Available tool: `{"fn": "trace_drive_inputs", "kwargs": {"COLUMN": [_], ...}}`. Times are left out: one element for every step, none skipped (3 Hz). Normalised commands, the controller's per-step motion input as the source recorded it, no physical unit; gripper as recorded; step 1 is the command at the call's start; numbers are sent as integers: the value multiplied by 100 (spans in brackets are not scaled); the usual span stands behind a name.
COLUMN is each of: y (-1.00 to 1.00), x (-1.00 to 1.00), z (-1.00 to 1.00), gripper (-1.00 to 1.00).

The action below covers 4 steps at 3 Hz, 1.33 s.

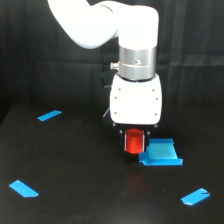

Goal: Pick up the red object from the table

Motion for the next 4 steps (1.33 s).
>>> {"fn": "trace_drive_inputs", "kwargs": {"y": [-1,3,-6,0], "x": [-11,-4,-1,5], "z": [100,91,100,98], "gripper": [-99,-100,-89,-100]}}
